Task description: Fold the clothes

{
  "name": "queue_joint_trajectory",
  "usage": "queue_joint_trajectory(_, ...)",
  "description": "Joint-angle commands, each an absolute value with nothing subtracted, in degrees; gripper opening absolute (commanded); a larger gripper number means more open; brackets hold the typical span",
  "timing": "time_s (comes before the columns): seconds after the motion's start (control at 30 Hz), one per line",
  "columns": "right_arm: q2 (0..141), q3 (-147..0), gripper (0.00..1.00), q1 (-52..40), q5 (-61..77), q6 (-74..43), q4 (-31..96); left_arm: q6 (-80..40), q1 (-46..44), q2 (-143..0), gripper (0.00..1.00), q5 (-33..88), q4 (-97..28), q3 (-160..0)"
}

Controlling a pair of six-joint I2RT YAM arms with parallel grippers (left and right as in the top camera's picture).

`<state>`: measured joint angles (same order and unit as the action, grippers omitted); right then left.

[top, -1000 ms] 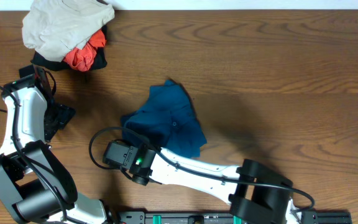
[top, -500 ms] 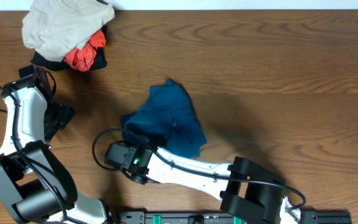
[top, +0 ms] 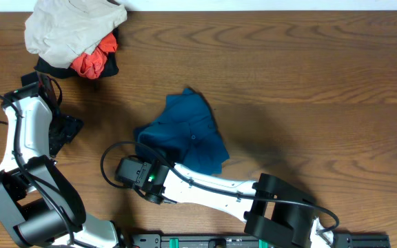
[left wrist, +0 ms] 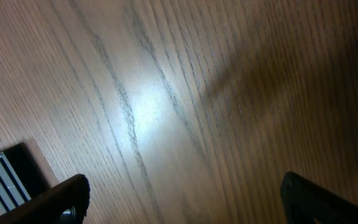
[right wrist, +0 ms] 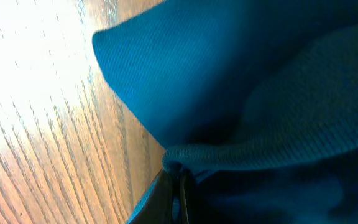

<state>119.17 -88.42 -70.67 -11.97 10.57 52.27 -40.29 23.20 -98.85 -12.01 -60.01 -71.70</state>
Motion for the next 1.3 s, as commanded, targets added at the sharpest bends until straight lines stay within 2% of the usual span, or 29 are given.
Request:
queue_joint_trajectory(0.0, 119.61, -89.73, 0.01, -70.32, -11.99, 8.80, 51.40, -40.82, 23.40, -99.04, 0.98, -12.49, -60.36, -71.35)
queue_joint_trajectory(0.4, 119.59, -104.36, 0.01, -70.35, -9.19, 7.77, 56.82, -40.82, 23.40, -99.04, 0.98, -12.49, -60.38, -71.35)
queue_joint_trajectory(0.63, 119.74, -104.66, 0.01, -70.57, -2.07, 7.09, 56.01, -40.82, 23.40, -99.04, 0.98, -12.49, -60.38, -71.35)
queue_joint_trajectory(1.07, 120.44, -104.40, 0.03, -70.46, -1.04, -3.18, 46.83, -40.82, 23.40, -99.04, 0.98, -12.49, -60.42, -71.35)
queue_joint_trajectory(1.1, 120.81, -104.40, 0.16, -70.41, -1.08, -3.81, 46.59, -40.82, 23.42, -99.04, 0.98, -12.49, -60.42, -71.35)
queue_joint_trajectory(1.17, 121.25, -104.40, 0.57, -70.32, -1.26, -4.82, 46.52, -40.82, 23.42, -99.02, 0.98, -12.49, -60.40, -71.35)
queue_joint_trajectory(1.2, 121.43, -104.40, 0.66, -70.17, -1.58, -5.50, 46.54, -40.82, 23.40, -99.04, 0.98, -12.49, -60.40, -71.35)
queue_joint_trajectory(1.27, 121.40, -104.40, 0.77, -69.84, -3.68, -7.03, 46.61, -40.82, 23.40, -99.04, 0.98, -12.49, -60.40, -71.35)
